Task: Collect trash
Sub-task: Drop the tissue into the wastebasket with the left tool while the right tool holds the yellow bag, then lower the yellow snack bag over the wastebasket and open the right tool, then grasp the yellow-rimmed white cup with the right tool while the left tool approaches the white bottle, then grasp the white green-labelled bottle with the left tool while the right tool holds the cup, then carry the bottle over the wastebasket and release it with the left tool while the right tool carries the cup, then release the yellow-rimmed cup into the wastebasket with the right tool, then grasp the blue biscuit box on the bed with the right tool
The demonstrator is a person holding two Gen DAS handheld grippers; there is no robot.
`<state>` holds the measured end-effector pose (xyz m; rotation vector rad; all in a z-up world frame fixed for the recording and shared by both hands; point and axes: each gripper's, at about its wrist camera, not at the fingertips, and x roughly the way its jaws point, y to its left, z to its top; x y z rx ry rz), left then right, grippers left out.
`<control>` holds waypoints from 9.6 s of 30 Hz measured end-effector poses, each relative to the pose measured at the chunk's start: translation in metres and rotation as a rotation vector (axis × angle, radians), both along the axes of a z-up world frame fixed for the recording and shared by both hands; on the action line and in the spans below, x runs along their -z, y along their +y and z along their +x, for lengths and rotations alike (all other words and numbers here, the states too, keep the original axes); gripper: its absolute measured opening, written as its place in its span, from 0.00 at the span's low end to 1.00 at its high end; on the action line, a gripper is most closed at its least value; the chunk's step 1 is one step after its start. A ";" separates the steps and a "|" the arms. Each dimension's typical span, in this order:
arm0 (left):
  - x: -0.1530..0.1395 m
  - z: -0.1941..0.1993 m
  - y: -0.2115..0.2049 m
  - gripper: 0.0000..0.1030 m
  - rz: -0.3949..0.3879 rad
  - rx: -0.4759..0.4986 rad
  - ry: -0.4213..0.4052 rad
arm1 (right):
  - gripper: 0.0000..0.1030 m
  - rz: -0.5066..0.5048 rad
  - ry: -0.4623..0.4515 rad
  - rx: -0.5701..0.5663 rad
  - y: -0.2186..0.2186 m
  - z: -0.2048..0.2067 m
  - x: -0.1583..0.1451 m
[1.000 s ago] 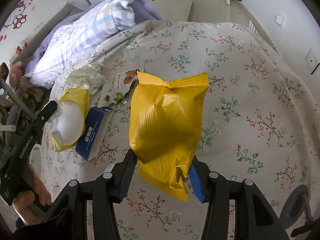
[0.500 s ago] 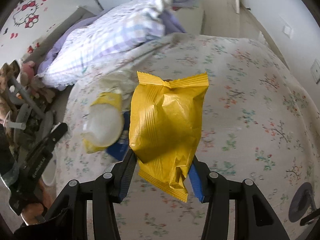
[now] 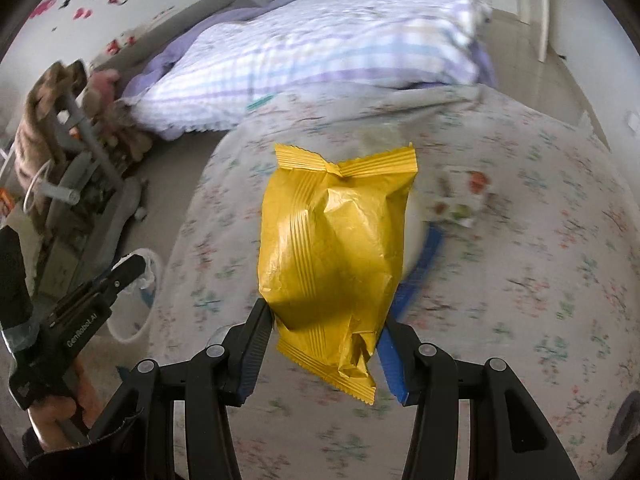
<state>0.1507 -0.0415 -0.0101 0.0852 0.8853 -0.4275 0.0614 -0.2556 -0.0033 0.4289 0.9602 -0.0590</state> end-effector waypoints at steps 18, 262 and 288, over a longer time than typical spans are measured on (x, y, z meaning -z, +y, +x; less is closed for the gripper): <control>0.022 0.045 0.137 0.20 0.037 -0.302 0.108 | 0.50 -0.002 0.028 -0.179 0.126 0.076 0.015; 0.042 0.024 0.254 0.87 0.098 -0.531 0.246 | 0.36 0.342 -0.043 -0.365 0.213 0.125 0.042; 0.014 -0.011 0.136 0.98 0.067 -0.337 0.192 | 0.69 -0.019 -0.062 -0.179 0.069 0.010 0.002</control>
